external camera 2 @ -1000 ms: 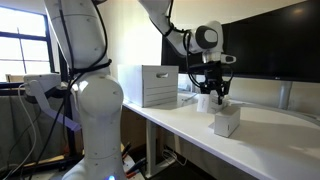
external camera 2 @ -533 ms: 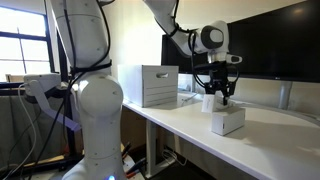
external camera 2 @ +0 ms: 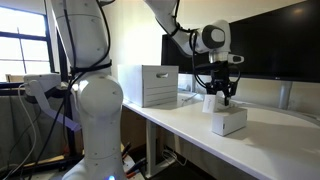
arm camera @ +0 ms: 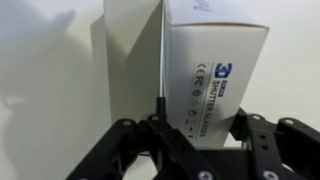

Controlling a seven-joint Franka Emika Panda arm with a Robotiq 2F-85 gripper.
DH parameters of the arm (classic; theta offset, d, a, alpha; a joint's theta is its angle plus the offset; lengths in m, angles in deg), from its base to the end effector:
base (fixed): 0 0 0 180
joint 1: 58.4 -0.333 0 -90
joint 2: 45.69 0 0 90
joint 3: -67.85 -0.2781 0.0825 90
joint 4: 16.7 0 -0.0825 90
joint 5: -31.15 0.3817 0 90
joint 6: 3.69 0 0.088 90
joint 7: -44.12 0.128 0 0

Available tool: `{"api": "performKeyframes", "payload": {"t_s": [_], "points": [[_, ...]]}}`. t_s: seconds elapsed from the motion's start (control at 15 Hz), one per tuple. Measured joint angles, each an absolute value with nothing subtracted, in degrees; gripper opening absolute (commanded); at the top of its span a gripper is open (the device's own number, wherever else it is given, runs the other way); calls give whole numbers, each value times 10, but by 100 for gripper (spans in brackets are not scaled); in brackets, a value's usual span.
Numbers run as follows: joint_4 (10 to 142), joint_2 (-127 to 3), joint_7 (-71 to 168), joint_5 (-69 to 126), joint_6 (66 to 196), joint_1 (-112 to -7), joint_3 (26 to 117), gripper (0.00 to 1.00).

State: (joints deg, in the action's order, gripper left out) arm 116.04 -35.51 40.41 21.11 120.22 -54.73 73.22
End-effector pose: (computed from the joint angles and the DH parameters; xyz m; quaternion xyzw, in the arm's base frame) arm 0.4821 -0.0865 0.3597 0.9978 0.0022 0.0045 0.0658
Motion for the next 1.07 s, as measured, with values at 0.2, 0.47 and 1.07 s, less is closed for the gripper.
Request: {"api": "performKeyframes", "payload": {"t_s": [0.2, 0.47, 1.07], "points": [[1160, -355, 404, 211, 1202, -547, 733, 32], [1160, -355, 404, 212, 1201, -547, 733, 95], [1154, -355, 404, 212, 1197, -547, 734, 100]]}}
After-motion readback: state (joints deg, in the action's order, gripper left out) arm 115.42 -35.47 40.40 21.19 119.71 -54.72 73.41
